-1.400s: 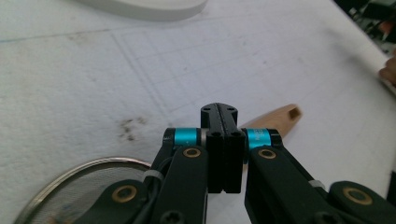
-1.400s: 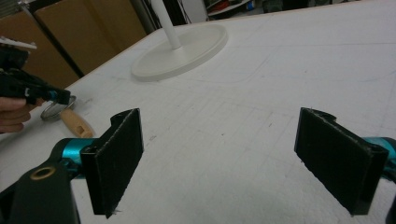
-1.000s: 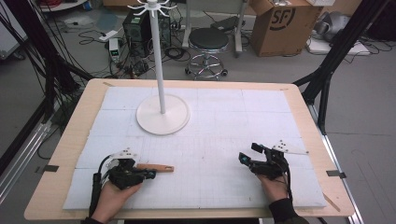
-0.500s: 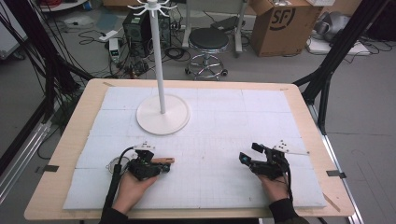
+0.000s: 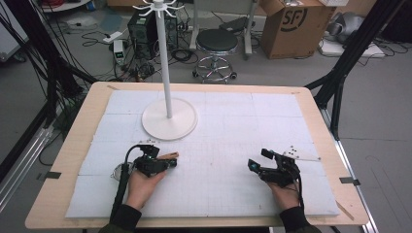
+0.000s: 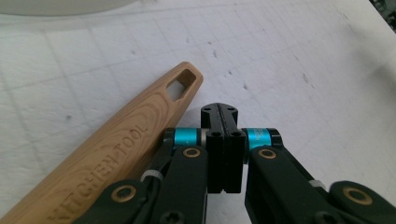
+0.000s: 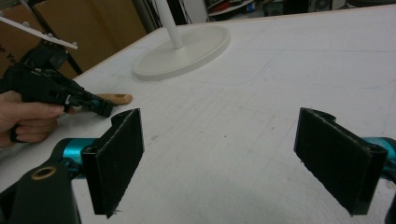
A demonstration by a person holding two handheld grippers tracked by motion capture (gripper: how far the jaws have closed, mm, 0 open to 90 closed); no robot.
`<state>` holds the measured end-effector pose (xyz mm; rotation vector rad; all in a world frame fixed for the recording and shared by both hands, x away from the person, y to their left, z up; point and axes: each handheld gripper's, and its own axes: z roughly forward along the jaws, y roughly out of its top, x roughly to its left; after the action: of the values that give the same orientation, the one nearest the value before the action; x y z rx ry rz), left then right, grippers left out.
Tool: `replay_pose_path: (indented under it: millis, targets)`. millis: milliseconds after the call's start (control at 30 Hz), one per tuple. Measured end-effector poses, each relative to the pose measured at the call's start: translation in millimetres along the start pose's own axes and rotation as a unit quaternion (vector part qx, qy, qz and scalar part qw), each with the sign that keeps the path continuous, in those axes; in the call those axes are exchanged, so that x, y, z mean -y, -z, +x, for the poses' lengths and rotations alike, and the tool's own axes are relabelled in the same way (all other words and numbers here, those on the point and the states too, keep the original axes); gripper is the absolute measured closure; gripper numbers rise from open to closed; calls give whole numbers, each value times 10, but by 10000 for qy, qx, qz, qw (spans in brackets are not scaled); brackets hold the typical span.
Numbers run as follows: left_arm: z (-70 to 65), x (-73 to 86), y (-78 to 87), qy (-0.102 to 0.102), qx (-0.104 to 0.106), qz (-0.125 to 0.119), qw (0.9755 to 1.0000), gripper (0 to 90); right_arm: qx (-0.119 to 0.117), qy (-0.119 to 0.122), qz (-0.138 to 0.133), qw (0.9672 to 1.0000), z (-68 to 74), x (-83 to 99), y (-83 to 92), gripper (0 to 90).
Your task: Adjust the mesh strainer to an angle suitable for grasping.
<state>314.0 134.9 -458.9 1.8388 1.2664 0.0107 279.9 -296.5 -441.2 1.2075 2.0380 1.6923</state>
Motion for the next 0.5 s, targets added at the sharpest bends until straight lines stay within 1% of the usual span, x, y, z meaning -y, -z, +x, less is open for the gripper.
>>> replay_pose_path:
  millis: [33, 67, 100, 167, 233, 367, 500]
  targets:
    - [25, -17, 2, 32, -49, -20, 10000, 900, 0, -11, 13, 10000, 2, -1, 0, 152]
    - [40, -38, -1, 23, -155, -51, 9999, 900, 1, -15, 17, 10000, 5, 1, -2, 152]
    - [61, -59, -6, 68, -203, -81, 9997, 900, -11, -5, 20, 10000, 5, 2, -6, 152]
    - [105, -85, -13, 178, -155, -79, 9997, 900, -12, 7, 38, 10000, 12, 3, -8, 152]
    - [113, -95, -15, 158, -180, -72, 9997, 900, -23, 22, 9, 10000, 10, -1, -2, 153]
    - [146, -104, -4, 262, -253, -149, 9992, 900, 0, -9, 11, 10000, 1, 0, -4, 152]
    - [156, -108, -2, 235, -251, -143, 9993, 900, -35, 1, 4, 10000, 12, -1, 0, 153]
